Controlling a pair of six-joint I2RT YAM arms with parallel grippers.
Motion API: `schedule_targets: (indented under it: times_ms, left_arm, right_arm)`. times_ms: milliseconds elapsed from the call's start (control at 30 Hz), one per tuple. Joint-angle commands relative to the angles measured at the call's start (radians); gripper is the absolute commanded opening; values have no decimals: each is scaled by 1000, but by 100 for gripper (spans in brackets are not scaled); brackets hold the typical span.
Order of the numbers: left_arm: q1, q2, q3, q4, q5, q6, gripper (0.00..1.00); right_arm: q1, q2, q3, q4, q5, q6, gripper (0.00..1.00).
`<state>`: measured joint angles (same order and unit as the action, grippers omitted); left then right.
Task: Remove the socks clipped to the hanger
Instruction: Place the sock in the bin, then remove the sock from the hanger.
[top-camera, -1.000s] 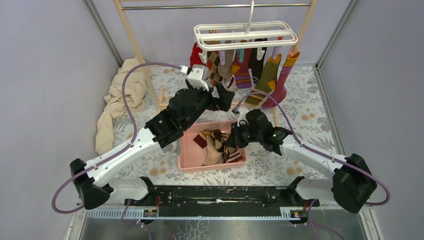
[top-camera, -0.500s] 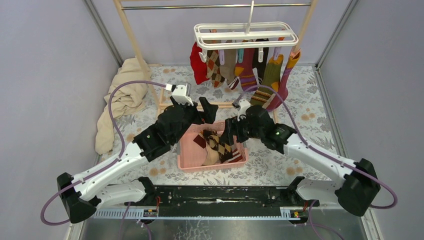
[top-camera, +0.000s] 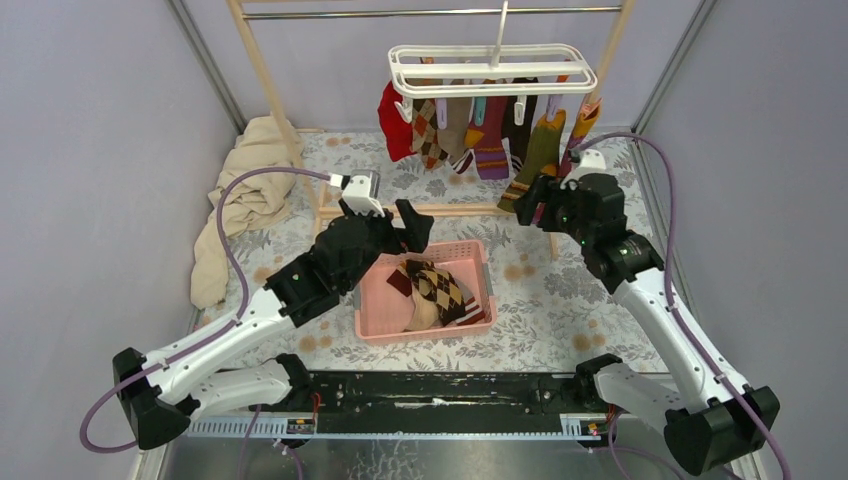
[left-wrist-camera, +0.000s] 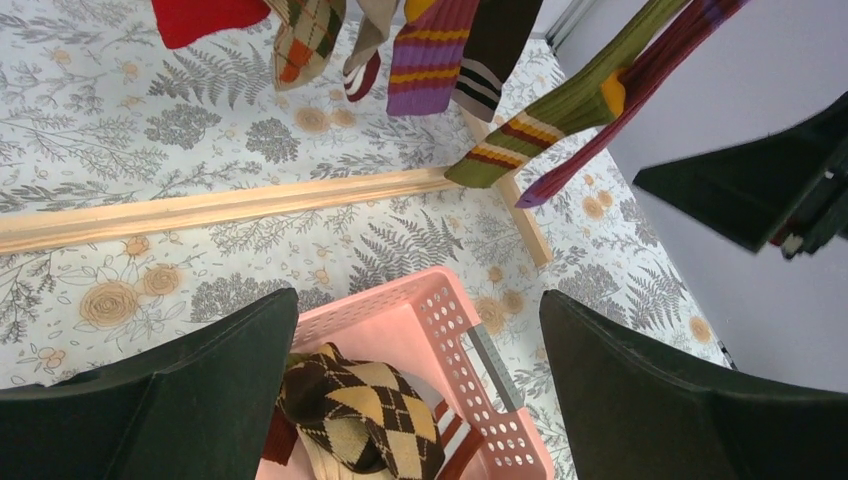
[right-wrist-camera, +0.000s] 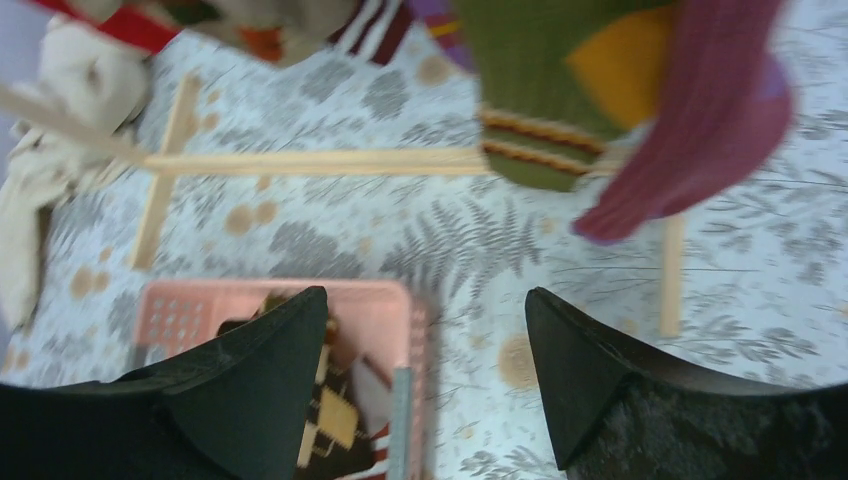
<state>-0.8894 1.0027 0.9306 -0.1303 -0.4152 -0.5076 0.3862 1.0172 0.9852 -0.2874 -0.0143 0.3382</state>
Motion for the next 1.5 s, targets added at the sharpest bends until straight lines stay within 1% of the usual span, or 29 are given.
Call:
schedule_targets:
  times_ms: [0,167,333,467,533,767,1033,1300,1400,1467]
  left_arm:
    - [-3,5,-12,37,10,-20,99]
    - [-5,53,-19,85,63,-29,99]
    - [-8,118,-15,126,97,-34,99]
    - [-11,156,-13,159,117,-37,99]
    - [-13,170,-7,165,123,-36,99]
    - [-15,199,-5,187,131,-32,99]
    - [-15,221,-6,202,137,-25,99]
    - [-14,242,0,210,139,-22,99]
    - [-15,249,3,213,143,-22,99]
    - [-14,253,7,213,145,-20,99]
  right_arm:
    - [-111,-18,22,8,71,-9,80]
    - [-214,-12,-10,53,90,-1,85]
    - [-313,-3,-117,152,17,59,88]
    - [-372,12,-213,277,-90,103,88]
    - [-380,27,-242,343,-116,111,88]
    - [-379,78,-314,483,-142,140,88]
    - [-380,148,-350,598,-86,154,89]
    - [-380,211,-384,771,-100,192,89]
    - [-380,229,-404,845,-122,205,87]
    - [-380,244,-411,880,-134,214,84]
